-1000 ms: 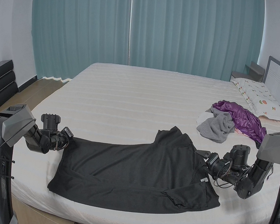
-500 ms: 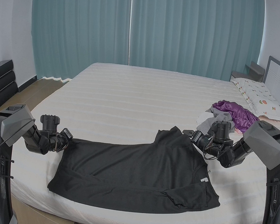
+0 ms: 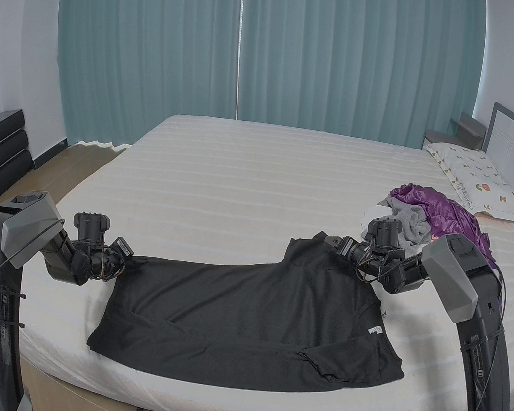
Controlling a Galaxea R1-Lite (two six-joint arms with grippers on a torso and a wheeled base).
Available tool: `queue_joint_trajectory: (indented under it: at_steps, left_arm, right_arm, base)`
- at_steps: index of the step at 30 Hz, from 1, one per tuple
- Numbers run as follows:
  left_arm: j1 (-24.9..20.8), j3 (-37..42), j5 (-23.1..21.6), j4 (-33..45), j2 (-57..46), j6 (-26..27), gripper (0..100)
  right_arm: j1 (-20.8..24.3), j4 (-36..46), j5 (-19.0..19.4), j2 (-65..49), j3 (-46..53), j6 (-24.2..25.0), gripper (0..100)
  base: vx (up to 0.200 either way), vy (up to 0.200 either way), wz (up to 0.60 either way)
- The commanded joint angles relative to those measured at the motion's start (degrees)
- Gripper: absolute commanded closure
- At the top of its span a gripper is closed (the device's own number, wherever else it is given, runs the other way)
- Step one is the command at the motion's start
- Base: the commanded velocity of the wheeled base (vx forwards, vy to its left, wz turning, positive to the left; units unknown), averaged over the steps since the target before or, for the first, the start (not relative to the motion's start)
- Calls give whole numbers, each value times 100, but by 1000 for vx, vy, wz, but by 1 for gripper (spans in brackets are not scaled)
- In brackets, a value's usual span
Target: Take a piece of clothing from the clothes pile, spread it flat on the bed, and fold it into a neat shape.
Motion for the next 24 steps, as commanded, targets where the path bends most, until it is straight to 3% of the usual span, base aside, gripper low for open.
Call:
queue_joint_trajectory:
  at_steps: [1,4,5,24]
  left_arm:
    - [-1,5,0,6,2,2,100]
    - [-1,5,0,-3,-7,2,100]
    - [-1,5,9,-3,-7,-6,100]
    - [-1,-4,18,-3,-68,11,100]
  right_arm:
    - [-52,12,-3,293,-180,1,0]
    - [-52,-40,-12,250,-100,10,0]
    - [-60,-40,-3,232,-74,10,100]
    - [-166,-111,41,-489,638,107,100]
  base:
    - [0,0,0]
    - [0,0,0]
    - [0,0,0]
    - [0,0,0]
